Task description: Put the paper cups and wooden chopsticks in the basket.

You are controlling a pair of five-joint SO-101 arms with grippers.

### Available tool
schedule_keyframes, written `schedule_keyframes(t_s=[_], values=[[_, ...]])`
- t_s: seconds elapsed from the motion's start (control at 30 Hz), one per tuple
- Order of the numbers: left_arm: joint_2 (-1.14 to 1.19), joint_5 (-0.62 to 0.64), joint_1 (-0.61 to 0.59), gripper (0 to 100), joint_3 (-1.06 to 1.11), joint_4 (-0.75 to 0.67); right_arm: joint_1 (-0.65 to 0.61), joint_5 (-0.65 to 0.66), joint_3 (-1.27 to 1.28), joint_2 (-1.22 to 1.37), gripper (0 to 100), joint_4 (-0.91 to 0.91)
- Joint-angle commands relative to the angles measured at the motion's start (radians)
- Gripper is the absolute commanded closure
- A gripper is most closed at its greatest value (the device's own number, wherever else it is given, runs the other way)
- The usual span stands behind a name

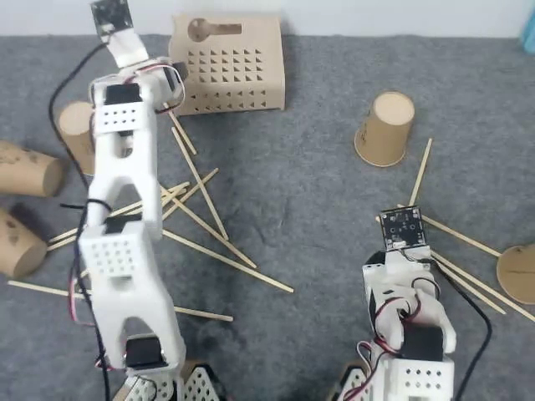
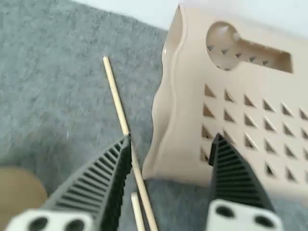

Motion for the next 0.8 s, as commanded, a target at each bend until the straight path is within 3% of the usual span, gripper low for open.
schedule_keyframes(t_s=[0.0, 0.1, 0.23, 0.43, 0.6, 0.77], values=[[0.124, 0.014, 0.023, 75, -0.226, -0.032, -0.008, 0.032, -0.003, -0.013, 98.9, -0.012], [0.270, 0.032, 0.031, 75, -0.426, -0.040, -0.008, 0.034, -0.003, -0.013, 98.9, -0.012], [0.477, 0.147, 0.035, 75, -0.680, -0.066, -0.008, 0.034, -0.003, -0.013, 98.9, -0.012], [0.760, 0.155, 0.101, 75, -1.017, -0.058, -0.008, 0.035, -0.003, -0.013, 98.9, -0.013], [0.749, 0.158, 0.146, 75, -1.033, 0.002, -0.007, 0.035, -0.005, -0.013, 98.9, -0.015], [0.629, 0.270, 0.164, 75, -1.032, 0.109, -0.004, 0.035, -0.005, -0.013, 98.9, -0.027]])
